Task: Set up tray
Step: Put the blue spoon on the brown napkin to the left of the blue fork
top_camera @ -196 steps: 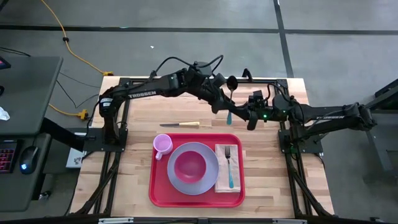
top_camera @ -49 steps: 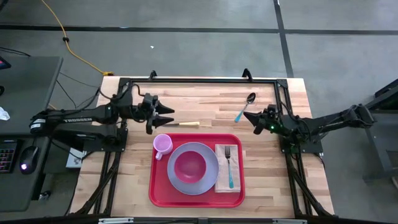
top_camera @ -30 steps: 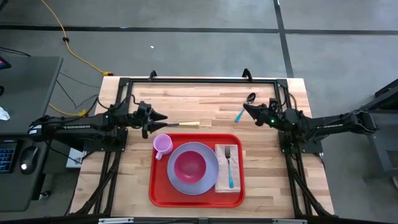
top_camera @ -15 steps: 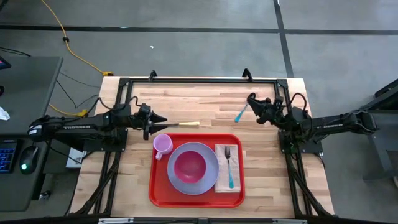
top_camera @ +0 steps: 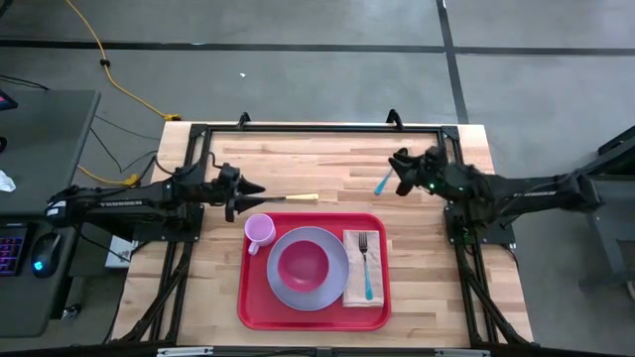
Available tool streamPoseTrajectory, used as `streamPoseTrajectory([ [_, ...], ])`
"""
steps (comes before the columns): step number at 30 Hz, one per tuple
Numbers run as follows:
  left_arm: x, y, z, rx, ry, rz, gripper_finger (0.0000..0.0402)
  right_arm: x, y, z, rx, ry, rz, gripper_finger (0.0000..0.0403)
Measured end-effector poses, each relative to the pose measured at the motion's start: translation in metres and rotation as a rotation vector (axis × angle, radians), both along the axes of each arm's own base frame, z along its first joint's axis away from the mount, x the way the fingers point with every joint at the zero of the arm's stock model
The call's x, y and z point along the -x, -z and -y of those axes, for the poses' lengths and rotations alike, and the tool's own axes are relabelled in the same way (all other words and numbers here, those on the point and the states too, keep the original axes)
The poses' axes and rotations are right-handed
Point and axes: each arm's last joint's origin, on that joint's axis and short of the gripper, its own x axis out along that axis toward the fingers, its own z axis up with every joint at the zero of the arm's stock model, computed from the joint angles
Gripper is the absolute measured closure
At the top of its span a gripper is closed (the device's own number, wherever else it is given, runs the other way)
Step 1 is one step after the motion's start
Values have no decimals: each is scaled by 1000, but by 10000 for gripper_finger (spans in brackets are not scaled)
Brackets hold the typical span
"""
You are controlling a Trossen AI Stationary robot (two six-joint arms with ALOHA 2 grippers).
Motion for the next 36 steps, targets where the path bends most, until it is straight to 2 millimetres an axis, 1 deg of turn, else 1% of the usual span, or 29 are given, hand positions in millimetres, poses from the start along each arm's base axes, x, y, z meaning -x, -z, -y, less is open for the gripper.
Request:
streamPoseTrajectory([
  [2,2,-2,1,-27,2,16,147,-5,-11,2,-57,31,-109,265],
  [5,6,-5,1,-49,-2,35,147,-17,-25,9,-185,68,-213,245],
  [9,12,-8,2,-64,-5,60,147,-44,-32,23,-338,43,-329,219],
  [12,16,-8,3,-64,-4,61,147,-67,-30,36,-394,1,-423,206],
  [15,19,-8,4,-59,5,59,147,-88,-21,52,-466,37,-469,204],
  [18,23,-9,5,-52,23,65,147,-103,-9,71,-574,78,-497,207],
  [20,24,-10,7,-53,45,76,147,-108,1,84,-652,85,-539,210],
  [24,27,-11,9,-53,94,90,147,-109,27,107,-854,139,-611,218],
  [27,28,-11,9,-54,110,96,147,-103,47,120,-992,195,-679,219],
  [30,28,-10,9,-50,110,82,147,-94,62,128,-1111,243,-760,216],
  [33,28,-7,9,-40,110,47,147,-88,66,131,-1157,305,-792,213],
  [36,28,-4,9,-32,110,20,147,-86,66,135,-1108,378,-789,214],
])
